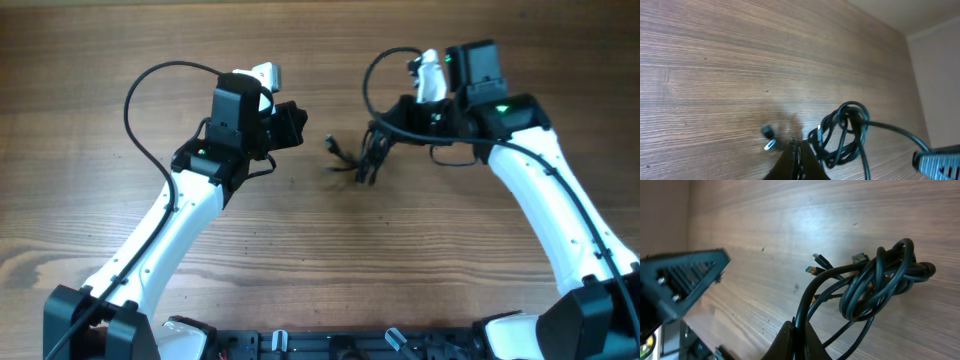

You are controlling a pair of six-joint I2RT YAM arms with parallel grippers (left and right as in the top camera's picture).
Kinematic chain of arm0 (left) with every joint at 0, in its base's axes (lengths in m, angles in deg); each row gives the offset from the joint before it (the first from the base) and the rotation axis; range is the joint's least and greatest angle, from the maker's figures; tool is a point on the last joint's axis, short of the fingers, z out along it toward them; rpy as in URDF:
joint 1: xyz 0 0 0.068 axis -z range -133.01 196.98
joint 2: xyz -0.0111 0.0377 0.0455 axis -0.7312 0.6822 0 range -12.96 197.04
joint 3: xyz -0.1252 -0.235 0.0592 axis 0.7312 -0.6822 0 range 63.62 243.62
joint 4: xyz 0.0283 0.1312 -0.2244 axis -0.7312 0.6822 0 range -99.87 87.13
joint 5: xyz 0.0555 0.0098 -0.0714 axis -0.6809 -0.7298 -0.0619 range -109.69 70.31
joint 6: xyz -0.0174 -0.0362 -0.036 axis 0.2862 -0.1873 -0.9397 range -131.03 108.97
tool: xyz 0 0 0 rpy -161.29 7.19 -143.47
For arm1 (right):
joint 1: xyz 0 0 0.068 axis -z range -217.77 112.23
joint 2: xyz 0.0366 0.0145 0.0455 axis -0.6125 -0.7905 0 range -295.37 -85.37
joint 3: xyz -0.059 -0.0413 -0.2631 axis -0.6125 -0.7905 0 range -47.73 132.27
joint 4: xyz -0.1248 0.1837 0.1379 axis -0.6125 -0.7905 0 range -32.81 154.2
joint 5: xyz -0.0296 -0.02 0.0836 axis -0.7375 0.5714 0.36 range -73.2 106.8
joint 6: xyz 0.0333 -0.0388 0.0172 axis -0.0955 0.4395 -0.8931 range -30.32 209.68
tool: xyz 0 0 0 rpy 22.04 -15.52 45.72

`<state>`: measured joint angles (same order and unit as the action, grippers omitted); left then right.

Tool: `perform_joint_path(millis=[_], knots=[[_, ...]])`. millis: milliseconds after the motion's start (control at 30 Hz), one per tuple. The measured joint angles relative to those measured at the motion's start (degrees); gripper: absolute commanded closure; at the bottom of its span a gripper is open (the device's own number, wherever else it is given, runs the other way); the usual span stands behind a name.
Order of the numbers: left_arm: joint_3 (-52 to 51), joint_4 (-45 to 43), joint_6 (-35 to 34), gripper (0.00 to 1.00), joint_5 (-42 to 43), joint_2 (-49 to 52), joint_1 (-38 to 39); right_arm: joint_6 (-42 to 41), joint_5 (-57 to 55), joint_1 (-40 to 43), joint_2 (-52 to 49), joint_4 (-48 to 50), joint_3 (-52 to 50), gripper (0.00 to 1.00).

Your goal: Untangle cables

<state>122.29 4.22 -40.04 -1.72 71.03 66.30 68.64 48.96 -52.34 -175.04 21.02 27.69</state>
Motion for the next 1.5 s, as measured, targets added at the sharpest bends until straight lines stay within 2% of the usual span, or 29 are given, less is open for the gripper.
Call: perform_joint_path(millis=[67, 233, 300, 500, 700, 833, 967, 1167, 1333, 1500], knots=[[0.0, 0.31, -0.07, 0.9, 0.02, 0.0, 0.0, -0.52, 0.02, -0.52, 0.0, 0.24, 0.0, 0.91], [0.0, 1.62, -0.17, 0.87, 0.2, 0.0, 0.02, -1.25, 0.0, -0.5, 0.0, 1.03, 0.0, 0.89], [0.0, 2.49, -0.17, 0.87, 0.2, 0.0, 0.0, -1.4, 0.28, -0.5, 0.0, 1.4, 0.0, 0.84], [0.0, 3.1, -0.17, 0.8, 0.2, 0.0, 0.02, -1.7, 0.57, -0.5, 0.0, 1.7, 0.0, 0.6], [0.0, 3.08, -0.2, 0.71, 0.15, 0.0, 1.01, -1.6, 0.48, -0.5, 0.0, 1.84, 0.0, 0.43], [0.0, 0.61, -0.35, 0.58, 0.15, 0.07, 1.92, -1.64, -1.49, -0.15, 0.0, 2.23, 0.0, 0.4], [0.0, -7.89, -1.9, 0.46, 0.11, 4.48, 4.44, -1.62, -2.91, 3.08, 0.0, 3.39, 0.0, 0.38], [0.0, -16.57, -2.89, 0.46, 0.09, 14.91, 8.5, -1.64, -7.5, 6.27, 0.0, 1.46, 0.04, 0.36], [0.0, -16.76, -3.02, 0.47, -0.28, 20.44, 9.35, -1.62, -10.93, 6.25, 0.02, 0.52, 0.04, 0.35], [0.0, -16.31, -3.26, 0.55, -3.78, 22.1, 9.35, -1.62, -11.76, 6.27, 0.0, 0.28, 0.04, 0.35]])
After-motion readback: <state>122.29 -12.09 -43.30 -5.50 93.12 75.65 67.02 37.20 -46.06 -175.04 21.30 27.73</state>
